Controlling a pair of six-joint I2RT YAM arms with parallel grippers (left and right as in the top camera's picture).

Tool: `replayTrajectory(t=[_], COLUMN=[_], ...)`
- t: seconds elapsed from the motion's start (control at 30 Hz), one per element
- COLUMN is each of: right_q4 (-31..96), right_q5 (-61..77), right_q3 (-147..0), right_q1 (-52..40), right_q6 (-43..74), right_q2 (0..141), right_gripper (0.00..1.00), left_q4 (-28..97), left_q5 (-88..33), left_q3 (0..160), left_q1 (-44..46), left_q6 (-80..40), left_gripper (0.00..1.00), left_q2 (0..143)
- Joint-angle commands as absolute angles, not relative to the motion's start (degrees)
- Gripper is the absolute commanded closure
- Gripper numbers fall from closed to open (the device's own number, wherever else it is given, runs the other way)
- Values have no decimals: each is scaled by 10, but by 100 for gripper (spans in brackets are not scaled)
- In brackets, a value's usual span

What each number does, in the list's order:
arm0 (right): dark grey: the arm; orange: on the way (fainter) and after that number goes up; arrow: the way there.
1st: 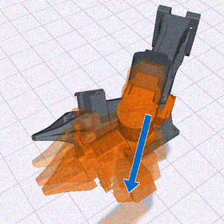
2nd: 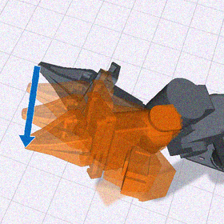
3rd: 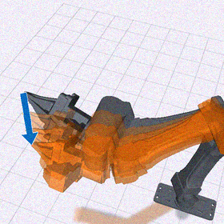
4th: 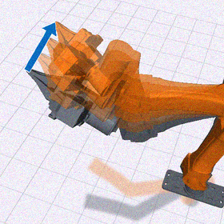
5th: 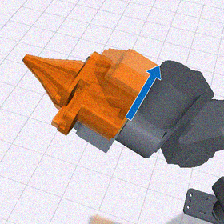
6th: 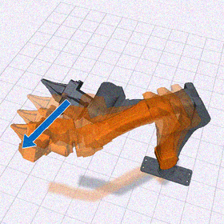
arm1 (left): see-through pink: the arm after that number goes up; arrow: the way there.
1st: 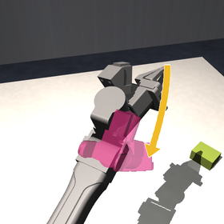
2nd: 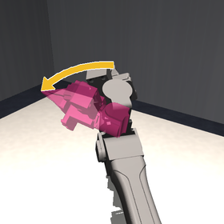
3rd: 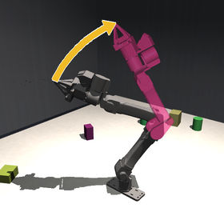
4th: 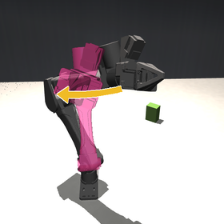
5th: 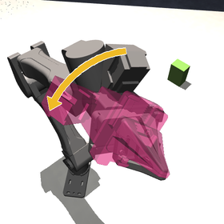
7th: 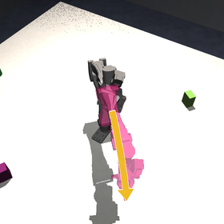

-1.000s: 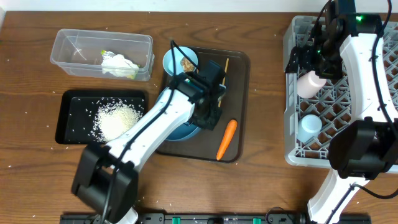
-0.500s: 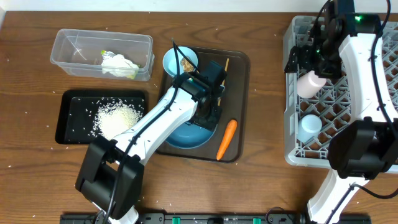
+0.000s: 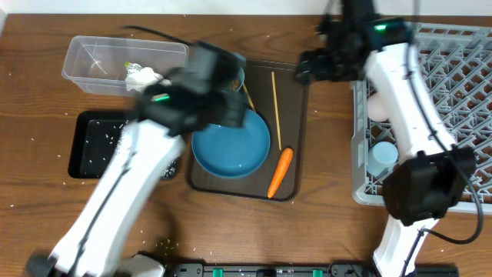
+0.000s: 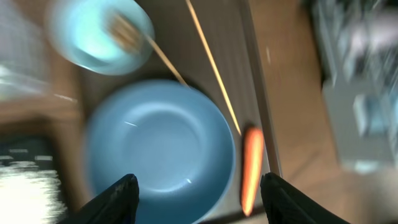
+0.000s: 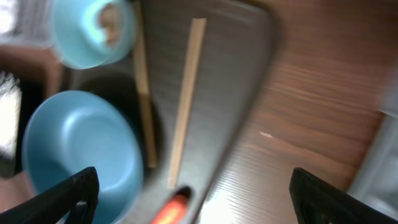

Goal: Sort waste into correct bins and load items into the dishwasher rack
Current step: 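Reach the right gripper to the blue bowl rim and grasp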

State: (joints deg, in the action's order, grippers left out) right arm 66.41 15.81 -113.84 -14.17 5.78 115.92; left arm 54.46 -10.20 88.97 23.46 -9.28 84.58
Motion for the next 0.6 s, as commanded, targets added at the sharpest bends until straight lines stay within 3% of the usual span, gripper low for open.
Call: replayTrajectory(t=[0.0, 0.23, 0.57], right_q4=[654, 645, 656], right_q5=[161, 161, 183], right_q3=[-1145, -1145, -1145], right_q1=[-193, -269, -323], right_q6=[58, 69, 83], right_q2=[1187, 1270, 1334], right_gripper=[9, 12, 36], left_q4=[555, 601, 608], left_q5=[-96, -96, -96], left_q3=[898, 896, 861], left_q1=[173, 49, 16], left_q6=[-104, -104, -103], left_gripper=[35, 33, 33], left_q2=[795, 771, 779])
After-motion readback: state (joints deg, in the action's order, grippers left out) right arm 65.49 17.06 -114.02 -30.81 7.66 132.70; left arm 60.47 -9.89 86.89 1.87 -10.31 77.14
